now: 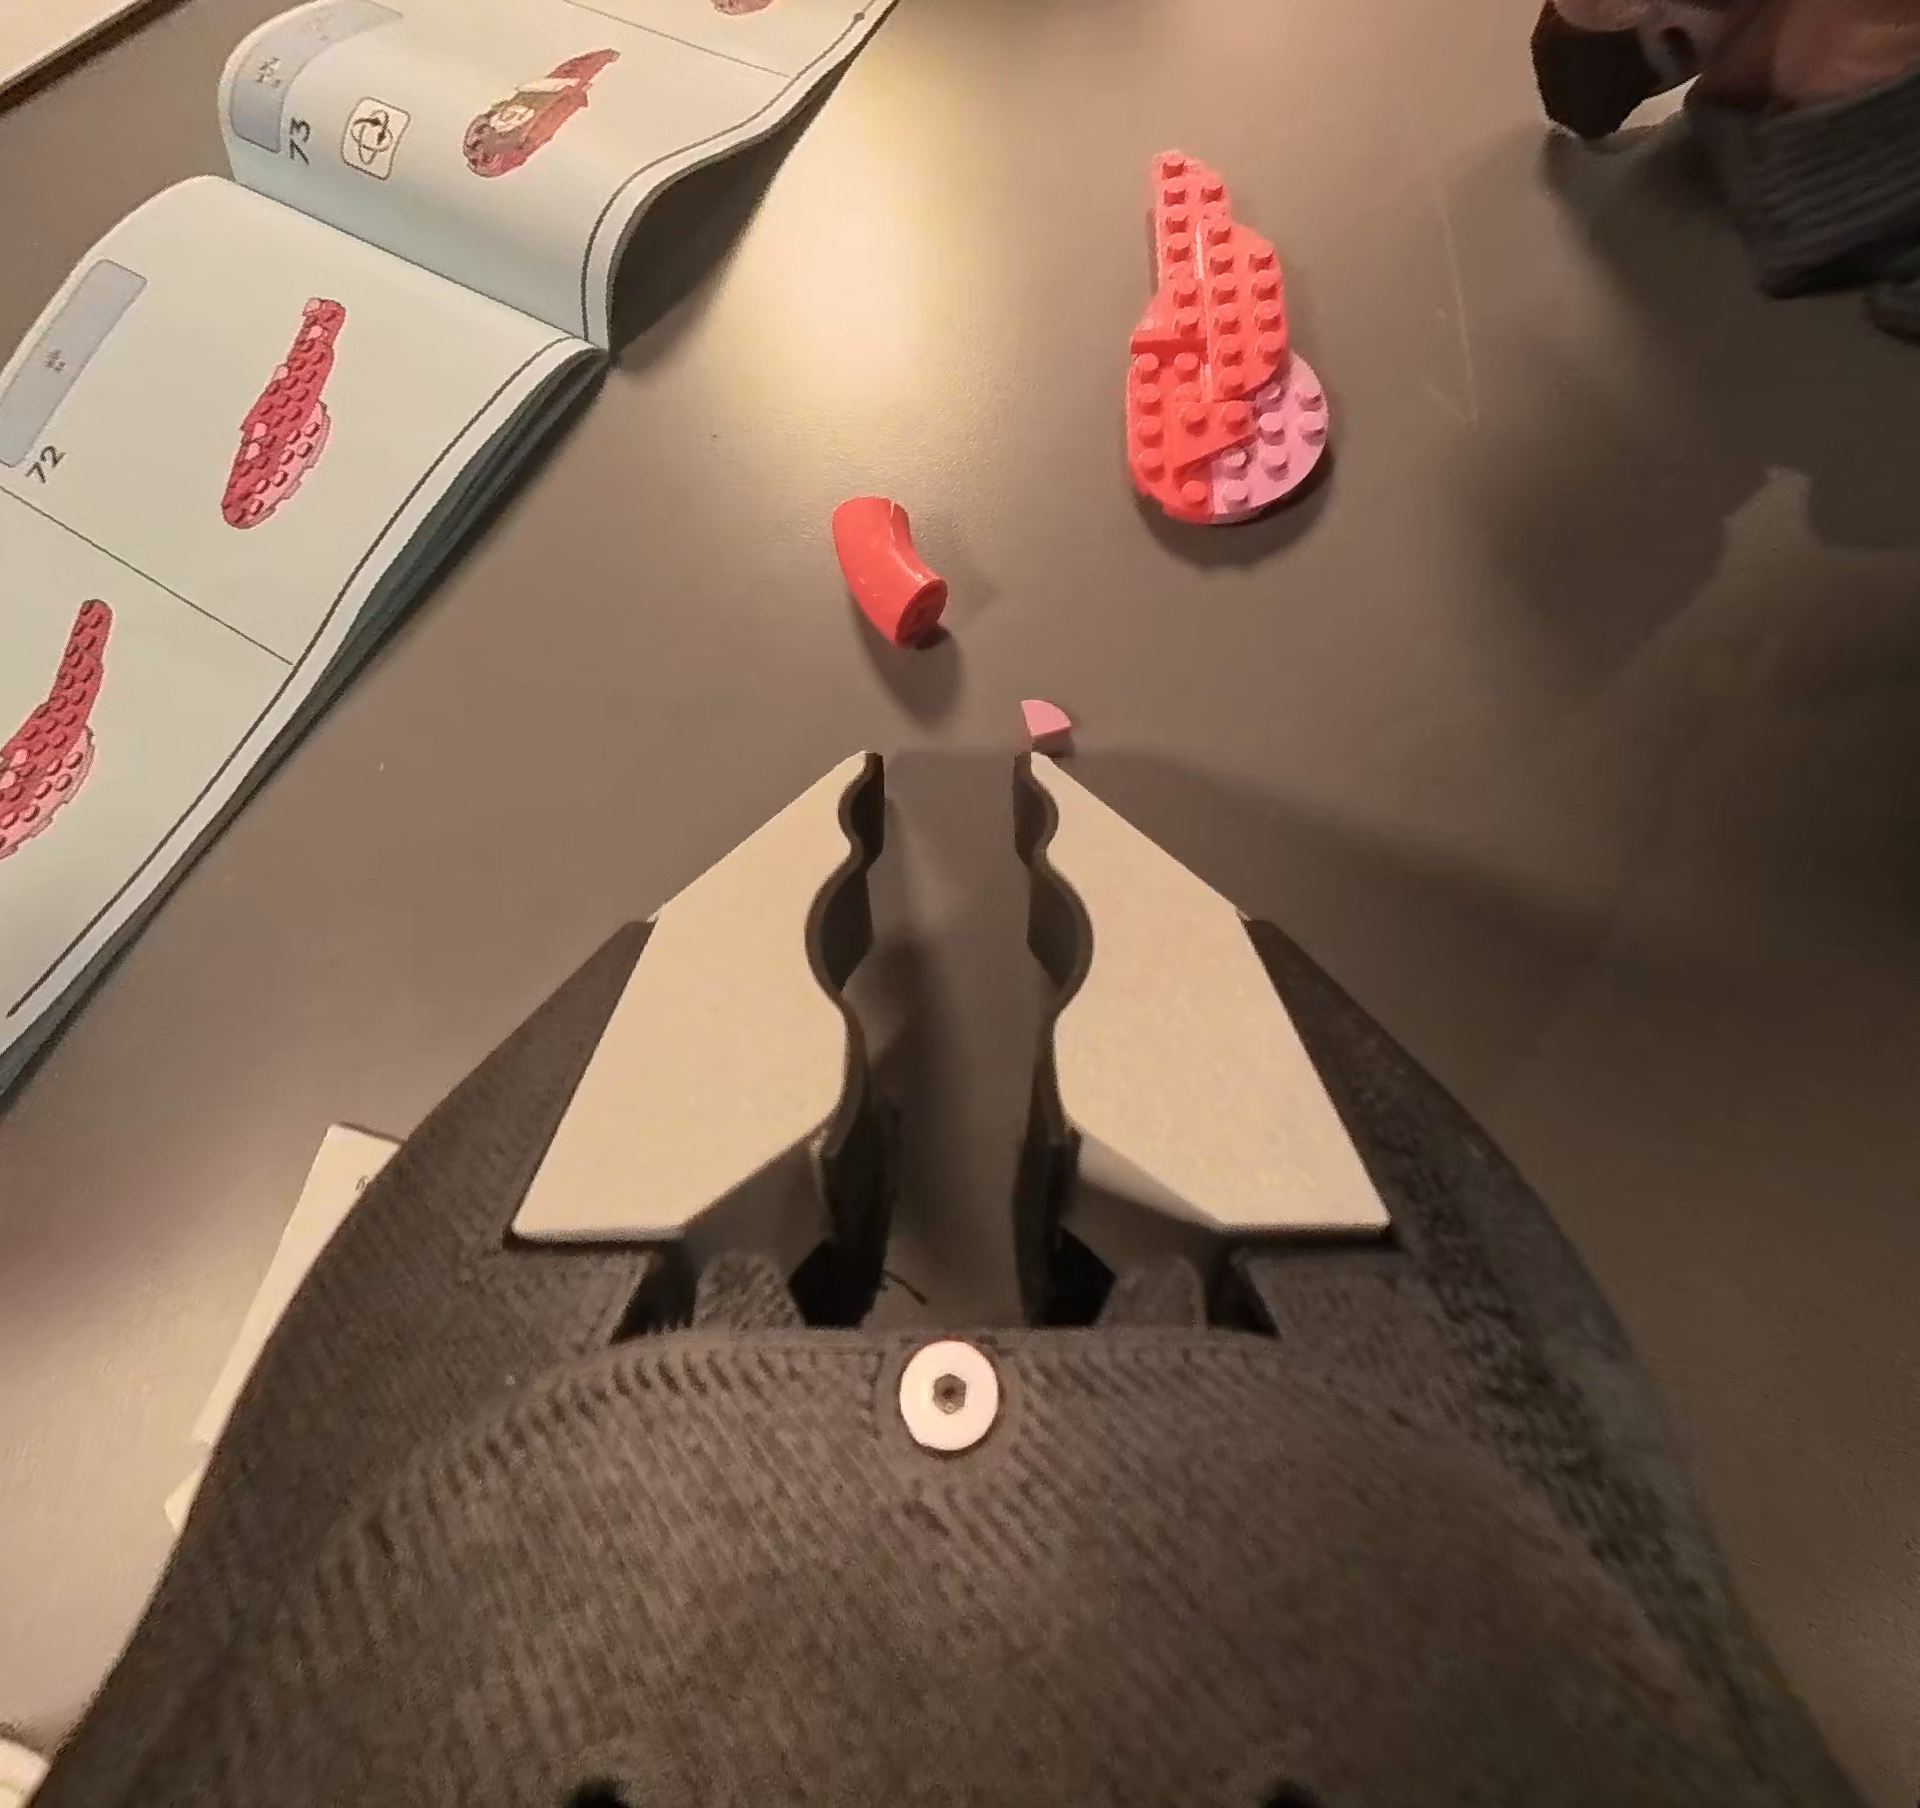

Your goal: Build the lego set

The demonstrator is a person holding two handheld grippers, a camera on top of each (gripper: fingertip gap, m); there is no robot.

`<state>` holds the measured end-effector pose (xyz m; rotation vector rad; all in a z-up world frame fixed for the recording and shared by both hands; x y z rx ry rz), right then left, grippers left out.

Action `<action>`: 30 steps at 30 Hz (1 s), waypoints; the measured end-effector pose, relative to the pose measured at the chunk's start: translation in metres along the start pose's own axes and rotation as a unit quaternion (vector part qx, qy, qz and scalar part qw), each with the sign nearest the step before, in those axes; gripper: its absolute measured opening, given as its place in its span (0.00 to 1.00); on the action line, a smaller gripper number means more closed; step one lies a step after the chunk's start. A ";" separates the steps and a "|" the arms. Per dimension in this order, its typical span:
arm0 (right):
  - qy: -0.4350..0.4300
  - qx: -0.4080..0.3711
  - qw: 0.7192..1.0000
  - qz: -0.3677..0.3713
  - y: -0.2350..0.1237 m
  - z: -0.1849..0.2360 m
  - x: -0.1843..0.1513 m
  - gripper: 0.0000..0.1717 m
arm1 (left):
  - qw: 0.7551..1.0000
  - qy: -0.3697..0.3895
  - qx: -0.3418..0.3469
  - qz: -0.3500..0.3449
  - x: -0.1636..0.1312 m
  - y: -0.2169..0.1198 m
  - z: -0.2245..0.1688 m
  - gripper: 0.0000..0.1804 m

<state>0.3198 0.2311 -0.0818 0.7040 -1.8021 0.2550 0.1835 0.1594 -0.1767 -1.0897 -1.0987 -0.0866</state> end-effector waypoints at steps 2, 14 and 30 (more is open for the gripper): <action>0.000 0.000 1.000 0.000 0.000 0.000 0.000 0.14 | 1.000 -0.002 0.000 -0.002 -0.001 -0.001 0.000 0.13; 0.012 0.151 0.988 0.036 -0.009 0.019 -0.009 0.19 | 0.999 -0.021 -0.034 -0.028 -0.005 -0.015 -0.014 0.17; -0.012 0.503 0.797 0.334 -0.034 0.064 -0.072 0.36 | 0.992 0.023 -0.104 -0.069 0.007 -0.025 -0.054 0.19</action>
Point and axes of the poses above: each gripper's, where its closed fingertips meet, y out along the fingers, x out of its top, z = x × y across the jaws, the point moved 2 cm from there along -y, back along the fingers, and after that the axes turned 5 degrees about -x, right-handed, at the moved point
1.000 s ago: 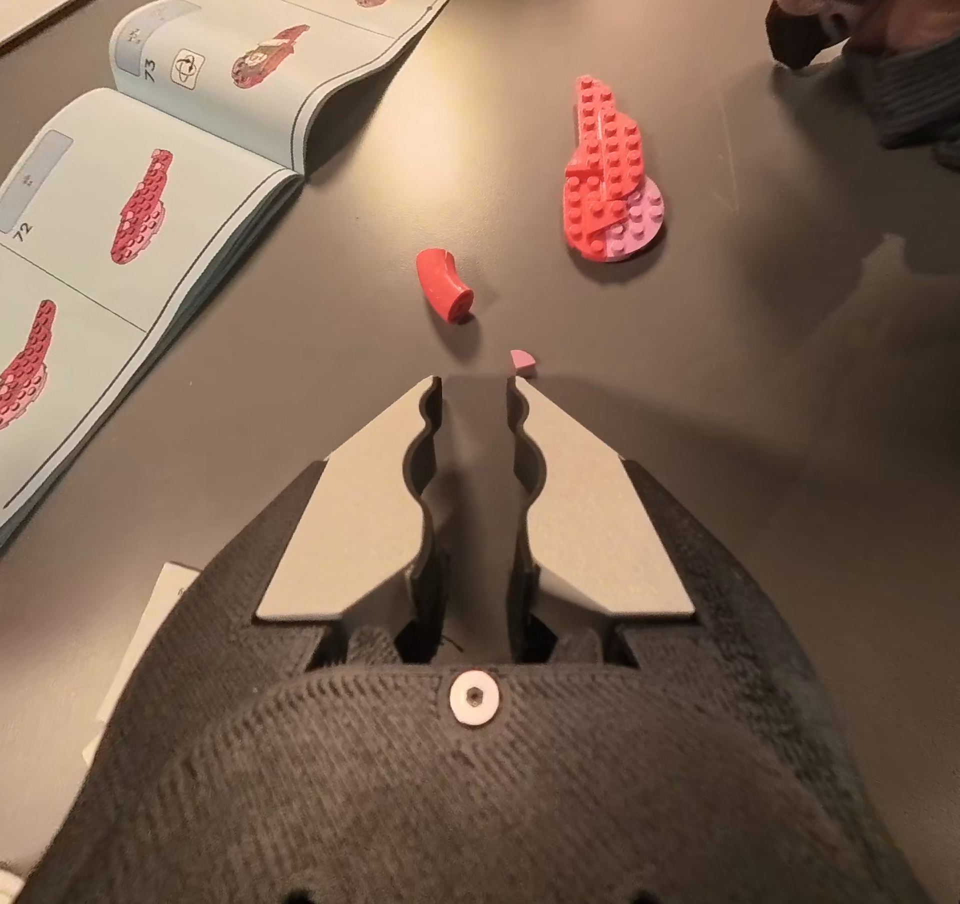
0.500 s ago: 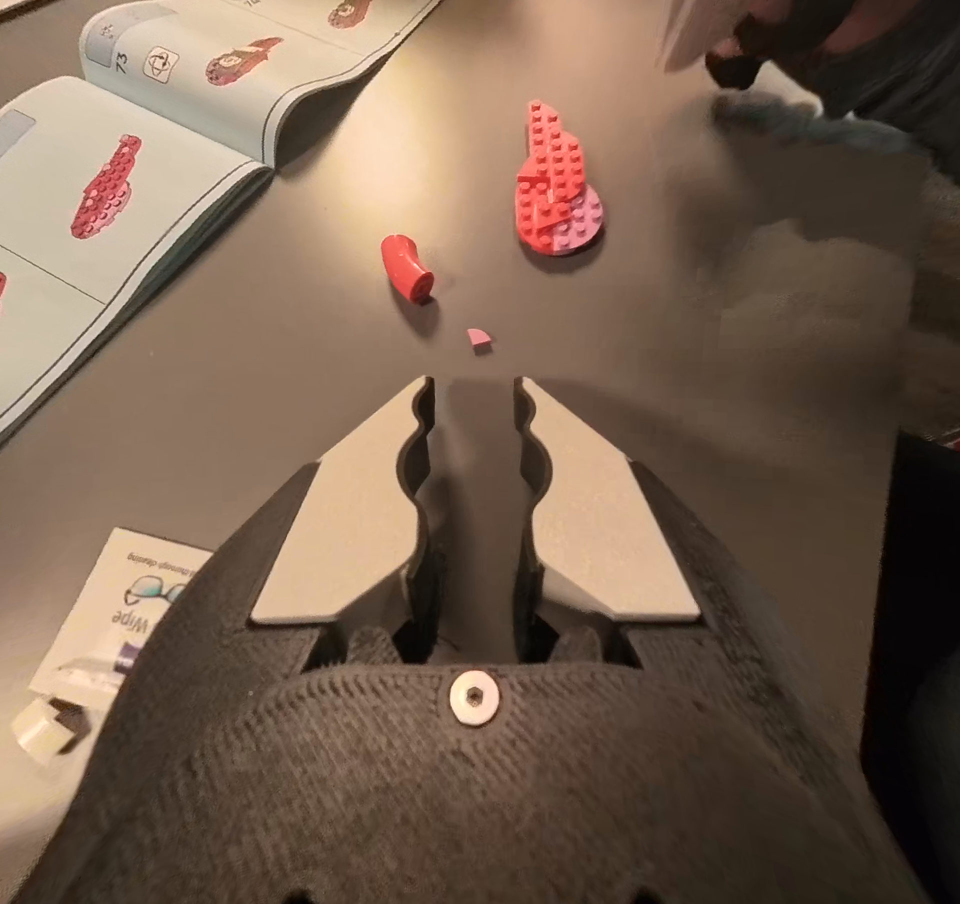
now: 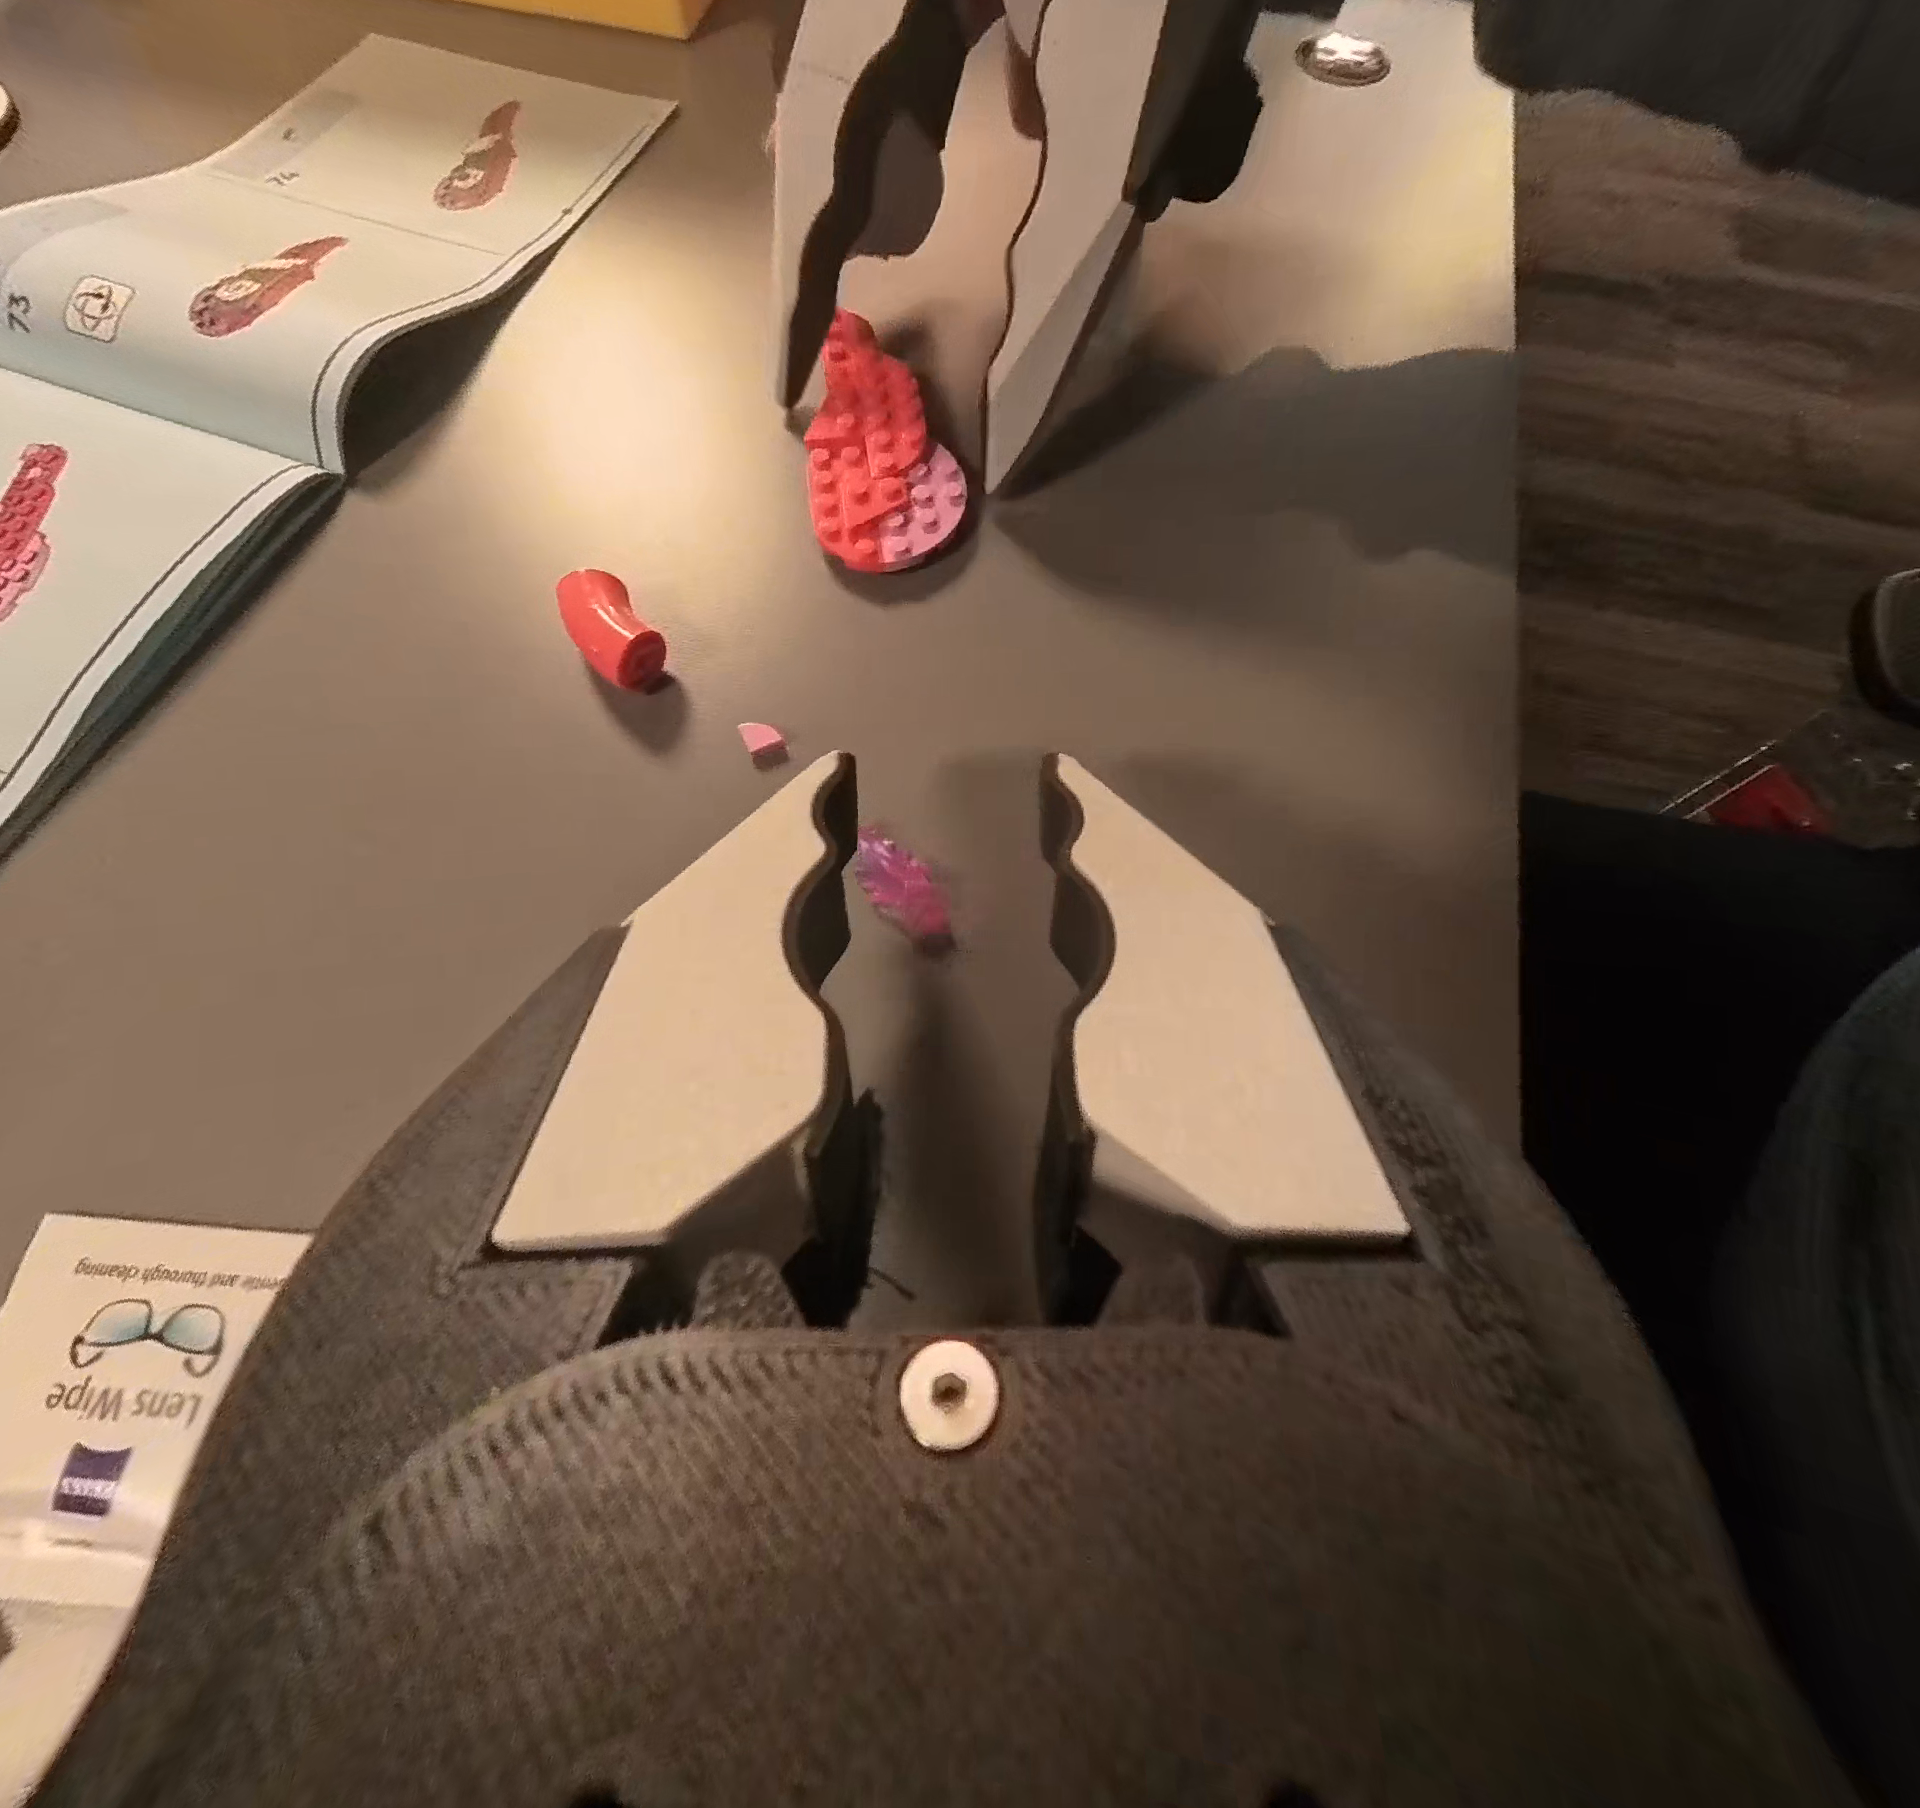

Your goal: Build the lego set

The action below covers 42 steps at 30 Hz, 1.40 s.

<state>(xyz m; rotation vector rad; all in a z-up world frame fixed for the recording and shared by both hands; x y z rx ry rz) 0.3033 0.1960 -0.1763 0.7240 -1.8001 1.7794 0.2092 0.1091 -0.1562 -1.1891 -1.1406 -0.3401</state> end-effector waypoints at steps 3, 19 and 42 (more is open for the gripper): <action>-0.006 -0.009 1.000 0.015 0.000 0.004 0.000 0.21 | 1.000 -0.004 0.002 -0.012 0.002 -0.003 -0.002 0.19; 0.005 0.041 0.994 -0.104 0.004 0.068 0.067 0.15 | 0.884 0.427 0.190 -0.017 0.003 -0.030 0.004 0.23; 0.075 0.092 0.974 -0.194 0.024 0.045 0.081 0.24 | 0.713 0.601 0.356 0.070 -0.026 -0.057 0.025 0.06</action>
Point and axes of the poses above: each gripper's, where its closed fingertips meet, y out along the fingers, x out of its top, z = x × y across the jaws, the point moved 2 cm from there along -y, back along the fingers, and after that the axes turned 5 degrees about -x, right-handed, at the moved point
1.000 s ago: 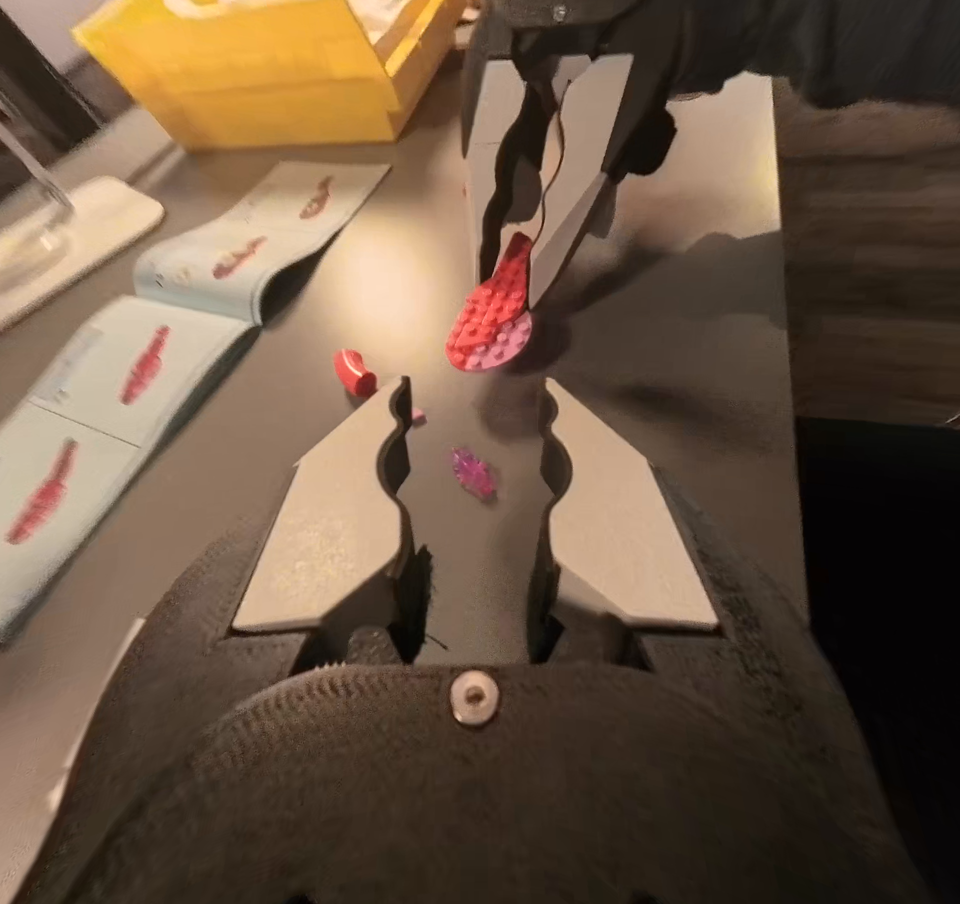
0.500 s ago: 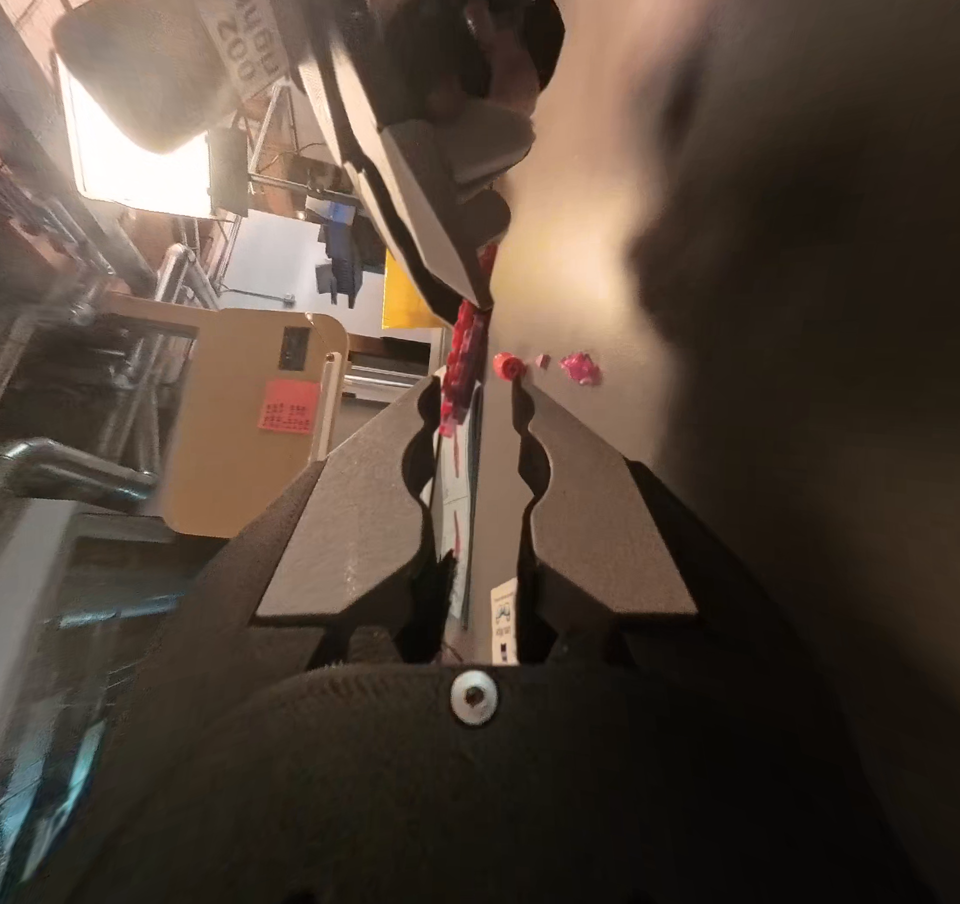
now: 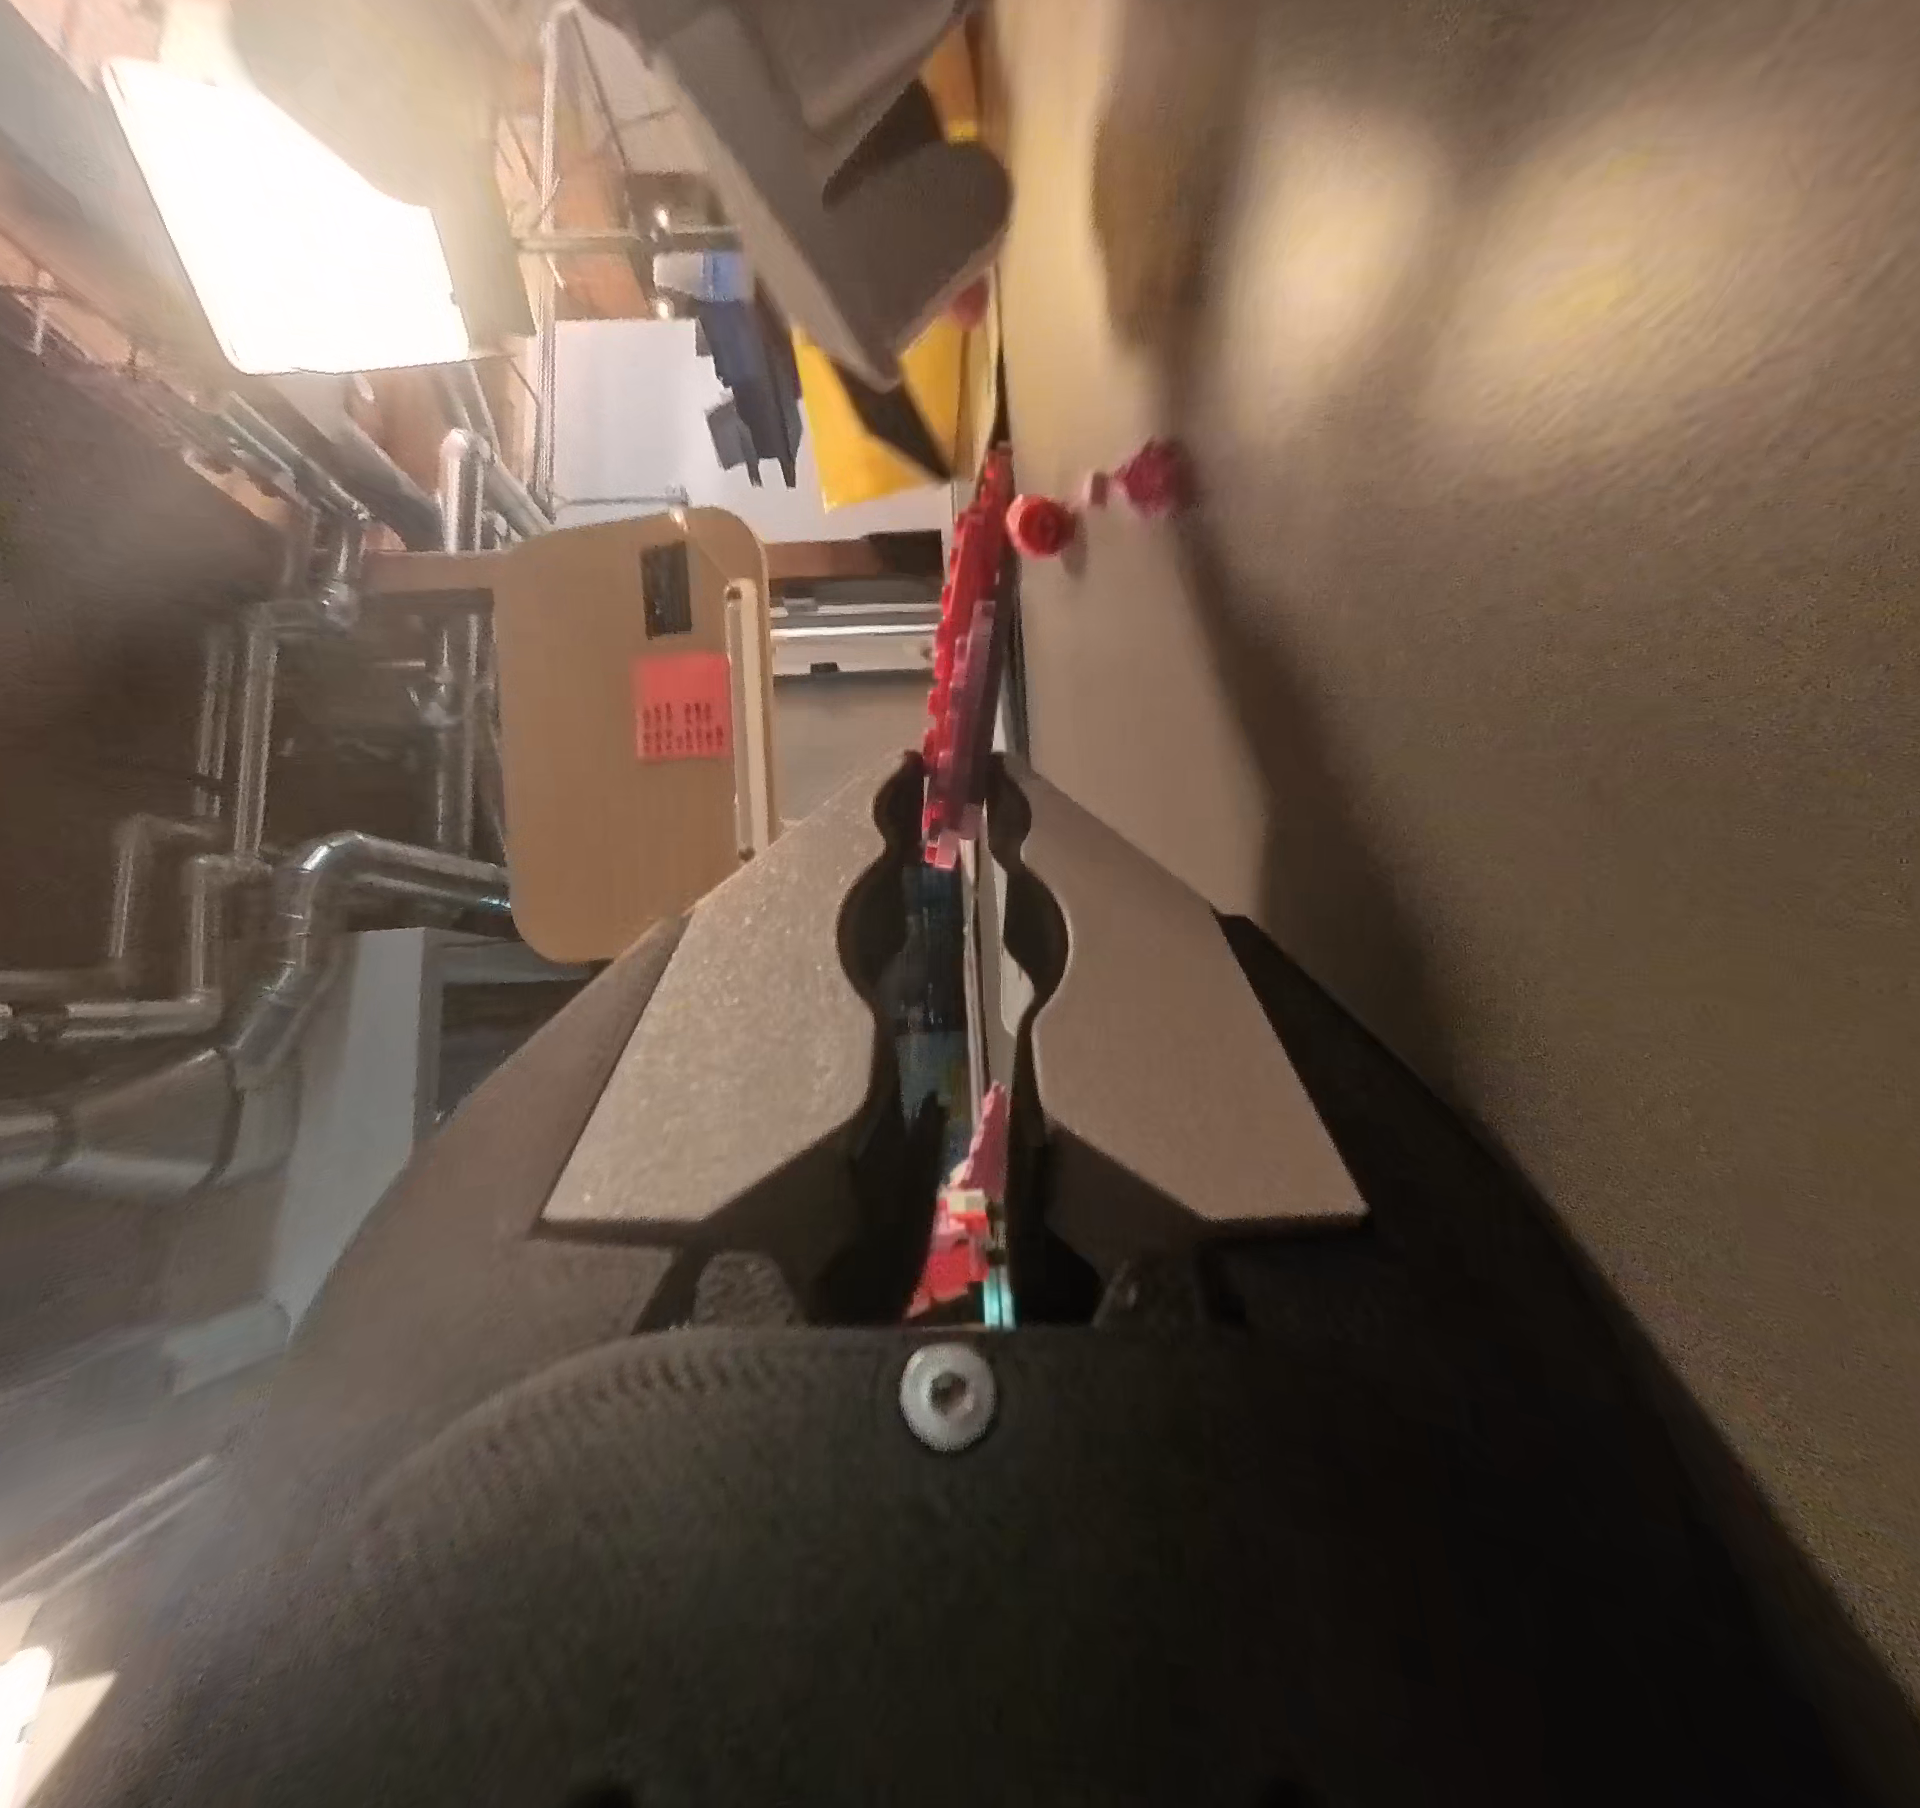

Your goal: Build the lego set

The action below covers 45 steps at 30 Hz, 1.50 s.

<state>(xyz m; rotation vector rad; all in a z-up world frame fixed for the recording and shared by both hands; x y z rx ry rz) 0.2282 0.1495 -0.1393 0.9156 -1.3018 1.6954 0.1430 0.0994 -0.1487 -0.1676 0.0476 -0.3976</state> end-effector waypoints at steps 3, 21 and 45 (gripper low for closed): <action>0.026 0.025 0.999 0.013 0.002 -0.009 -0.003 0.22 | 1.000 -0.028 -0.004 0.003 -0.007 0.000 0.003 0.06; -0.135 0.070 0.979 0.137 0.020 -0.021 -0.025 0.08 | 0.999 -0.018 -0.038 0.000 -0.004 0.006 -0.008 0.06; -0.115 0.016 0.993 0.006 0.014 0.003 0.029 0.00 | 0.999 0.003 0.008 0.044 -0.008 0.013 0.002 0.06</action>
Point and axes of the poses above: each gripper's, where its closed fingertips meet, y out along the fingers, x out of its top, z = x × y across the jaws, the point moved 2 cm from there along -y, back along the fingers, and after that the axes turned 5 degrees about -x, right-handed, at the moved point
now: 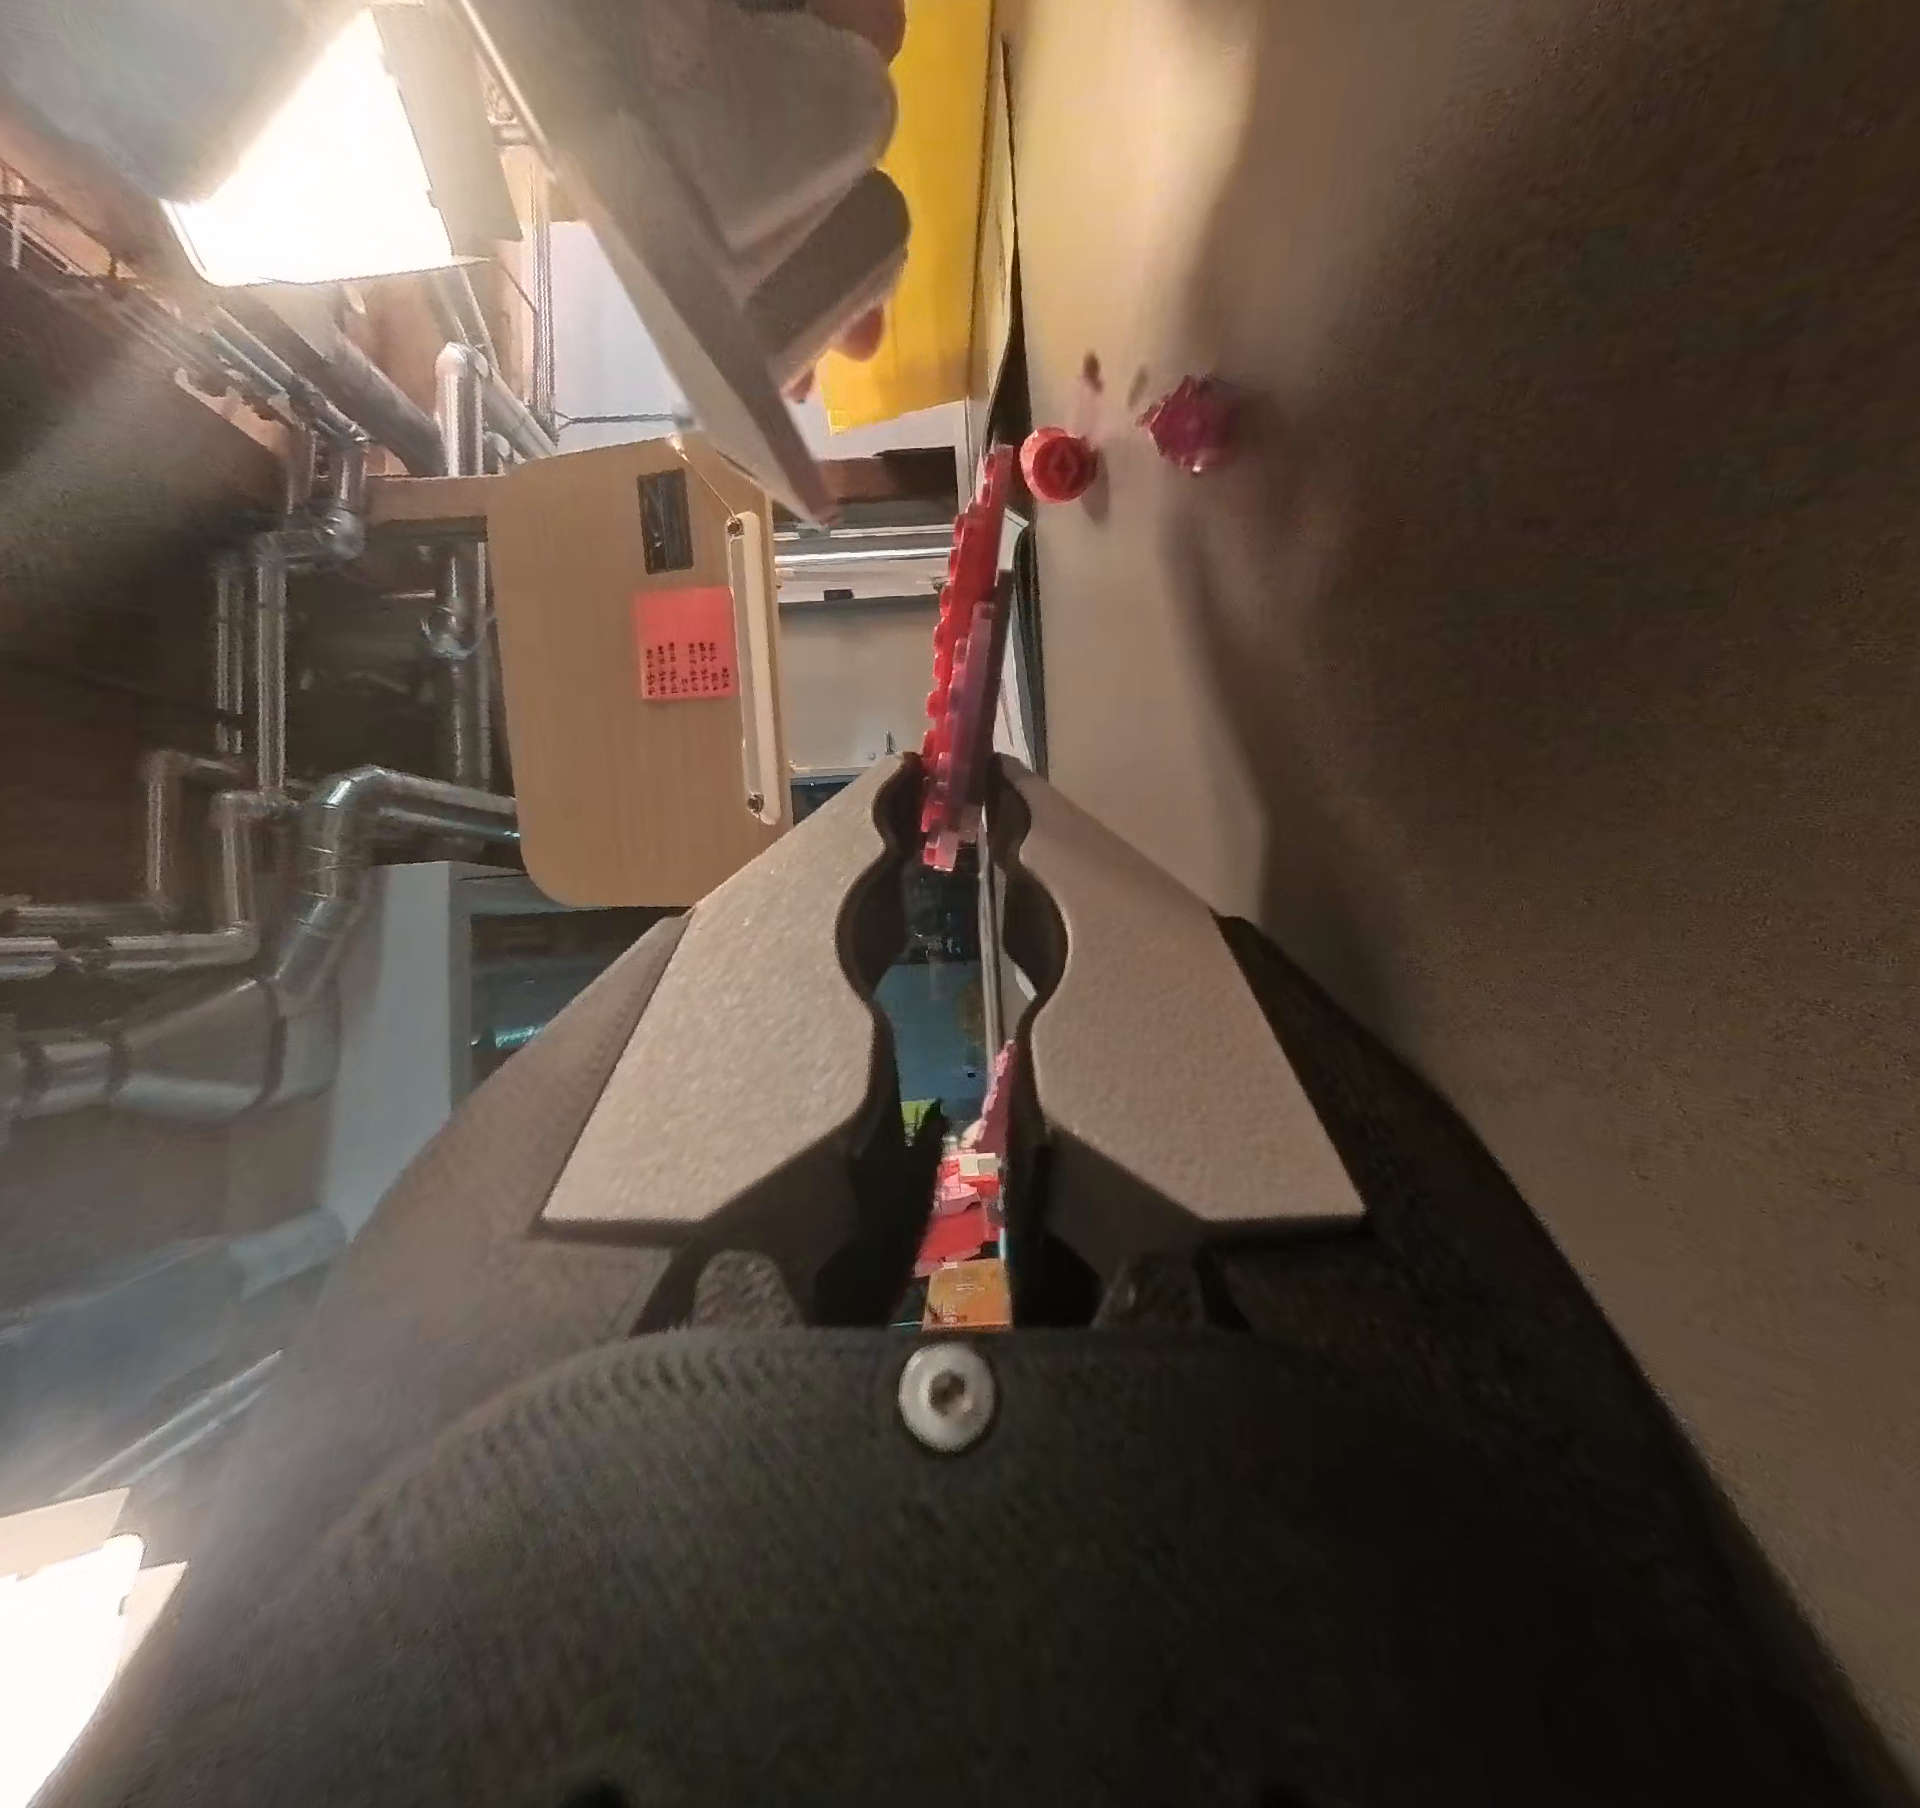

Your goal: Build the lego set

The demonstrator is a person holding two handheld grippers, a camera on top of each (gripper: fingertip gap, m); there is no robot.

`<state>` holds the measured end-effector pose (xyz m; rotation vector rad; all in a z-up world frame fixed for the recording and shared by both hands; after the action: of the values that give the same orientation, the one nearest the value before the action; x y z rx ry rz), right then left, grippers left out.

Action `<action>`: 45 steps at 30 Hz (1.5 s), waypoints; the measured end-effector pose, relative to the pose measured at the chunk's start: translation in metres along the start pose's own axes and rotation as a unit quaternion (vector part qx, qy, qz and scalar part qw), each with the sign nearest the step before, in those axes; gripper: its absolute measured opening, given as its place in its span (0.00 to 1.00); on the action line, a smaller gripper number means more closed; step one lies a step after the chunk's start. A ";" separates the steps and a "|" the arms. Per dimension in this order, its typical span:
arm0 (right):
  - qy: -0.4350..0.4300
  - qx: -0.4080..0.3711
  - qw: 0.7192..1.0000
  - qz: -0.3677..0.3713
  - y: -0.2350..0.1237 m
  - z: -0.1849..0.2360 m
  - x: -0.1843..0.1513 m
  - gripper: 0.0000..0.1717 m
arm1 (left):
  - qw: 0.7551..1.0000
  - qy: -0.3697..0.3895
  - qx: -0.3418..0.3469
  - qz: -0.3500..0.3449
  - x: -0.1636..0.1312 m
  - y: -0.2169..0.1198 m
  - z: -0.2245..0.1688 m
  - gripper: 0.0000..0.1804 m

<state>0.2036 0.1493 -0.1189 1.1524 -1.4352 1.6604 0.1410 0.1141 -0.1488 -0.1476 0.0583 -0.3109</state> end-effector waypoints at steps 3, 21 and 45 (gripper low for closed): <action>-0.017 -0.048 0.998 0.046 0.003 -0.010 -0.016 0.00 | 1.000 -0.002 -0.004 0.001 -0.001 0.000 -0.001 0.06; 0.055 -0.069 0.987 0.133 -0.036 0.007 -0.077 0.11 | 1.000 -0.010 -0.021 0.003 -0.007 0.000 -0.004 0.06; -0.014 -0.090 0.984 0.153 -0.027 0.006 -0.075 0.03 | 1.000 -0.014 -0.024 0.002 -0.007 0.000 -0.005 0.06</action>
<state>0.2594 0.1538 -0.1763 0.8917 -1.8139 1.6764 0.1336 0.1154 -0.1532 -0.2000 0.0379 -0.3026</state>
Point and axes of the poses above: each gripper's, where its closed fingertips meet, y out along the fingers, x out of its top, z = x × y across the jaws, the point moved 2 cm from there along -y, back along the fingers, and after that the axes turned 5 degrees about -x, right-handed, at the moved point
